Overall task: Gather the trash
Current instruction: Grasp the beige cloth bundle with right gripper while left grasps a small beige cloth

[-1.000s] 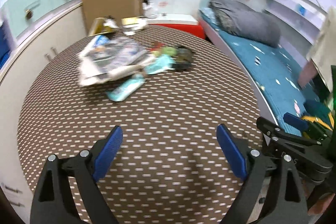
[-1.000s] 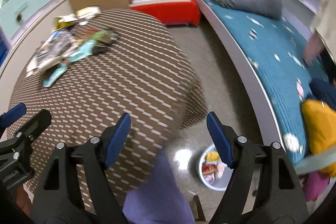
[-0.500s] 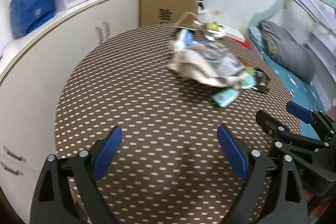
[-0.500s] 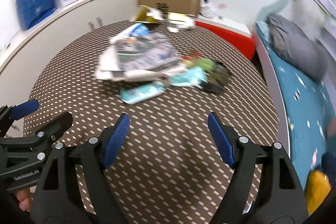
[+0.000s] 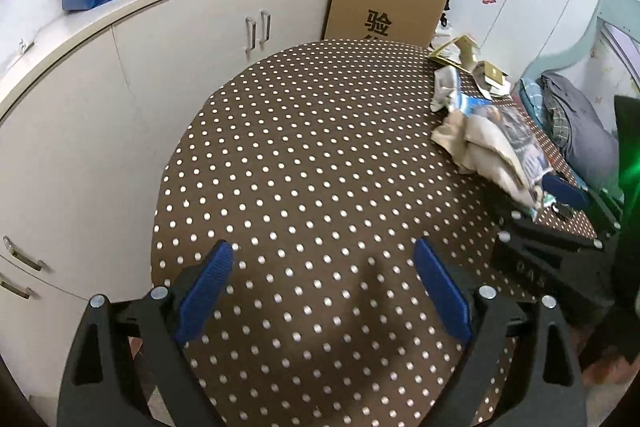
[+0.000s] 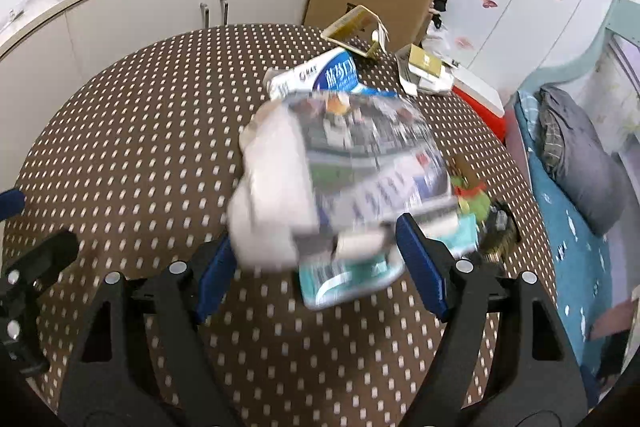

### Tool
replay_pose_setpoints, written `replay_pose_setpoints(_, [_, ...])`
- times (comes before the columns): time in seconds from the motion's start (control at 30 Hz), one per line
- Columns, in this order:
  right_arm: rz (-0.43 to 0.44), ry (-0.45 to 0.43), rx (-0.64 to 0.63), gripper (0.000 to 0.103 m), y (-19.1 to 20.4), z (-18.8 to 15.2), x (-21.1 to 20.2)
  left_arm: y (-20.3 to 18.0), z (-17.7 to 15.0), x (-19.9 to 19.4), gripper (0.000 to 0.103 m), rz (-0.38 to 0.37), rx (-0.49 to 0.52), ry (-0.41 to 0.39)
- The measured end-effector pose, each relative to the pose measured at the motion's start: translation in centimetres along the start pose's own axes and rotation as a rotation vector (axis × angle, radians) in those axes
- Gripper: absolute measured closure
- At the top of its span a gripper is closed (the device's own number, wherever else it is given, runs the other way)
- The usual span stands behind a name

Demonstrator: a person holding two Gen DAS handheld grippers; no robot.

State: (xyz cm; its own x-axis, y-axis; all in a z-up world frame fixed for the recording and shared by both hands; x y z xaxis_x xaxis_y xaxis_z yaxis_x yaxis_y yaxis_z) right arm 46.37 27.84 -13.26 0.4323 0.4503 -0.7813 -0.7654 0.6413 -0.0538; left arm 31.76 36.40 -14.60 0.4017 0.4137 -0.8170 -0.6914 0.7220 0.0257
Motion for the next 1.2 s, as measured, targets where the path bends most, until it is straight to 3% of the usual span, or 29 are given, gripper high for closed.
replay_pose_setpoints(0.17, [-0.066,0.000,-0.027,0.027,-1.6,1.5,2.3,-0.5,1.2,1.6,0.013,-0.008,0.000,0.012])
replay_pose_setpoints(0.23, [-0.069,-0.001,-0.044,0.036,-2.0,2.0,2.7,-0.6,1.9,2.3,0.013,-0.004,0.002,0.014])
replay_pose_setpoints(0.33, [-0.067,-0.012,-0.081,0.058,-2.2,2.6,3.2,-1.0,2.4,2.9,0.013,-0.004,-0.001,0.019])
replay_pose_setpoints(0.37, [-0.070,-0.010,-0.083,0.075,-2.4,2.7,3.2,-1.1,2.6,3.1,0.013,-0.006,-0.002,0.021])
replay_pose_setpoints(0.5, [-0.024,-0.023,-0.021,0.086,-3.3,3.2,2.2,-1.9,3.0,3.1,0.013,-0.014,0.010,0.021])
replay_pose_setpoints(0.9, [0.022,-0.233,0.198,0.097,-8.7,4.3,-8.3,-7.0,3.7,0.4,0.013,-0.083,0.093,-0.021])
replay_pose_setpoints(1.07, [-0.038,-0.338,0.294,0.097,-13.0,3.0,-13.7,-11.6,4.2,-0.1,0.010,-0.124,0.180,-0.025])
replay_pose_setpoints(1.2, [-0.091,-0.358,0.341,0.097,-16.6,1.5,-15.7,-15.0,4.9,0.5,0.010,-0.152,0.237,-0.016])
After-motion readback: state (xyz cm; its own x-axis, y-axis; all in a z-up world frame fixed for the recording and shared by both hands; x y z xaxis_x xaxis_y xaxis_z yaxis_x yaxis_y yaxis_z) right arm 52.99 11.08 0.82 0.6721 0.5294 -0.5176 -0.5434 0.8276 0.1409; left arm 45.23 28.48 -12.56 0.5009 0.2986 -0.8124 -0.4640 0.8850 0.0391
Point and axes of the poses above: each gripper's, at about its wrist camera, not at the fingertips, and x roughly the way its jaws point, y to its left, z to its top, the point moved 10 cm from there along x, roughly the way its jaws point, and after that the axes turned 13 degrees about z, right-handed, at the moved point
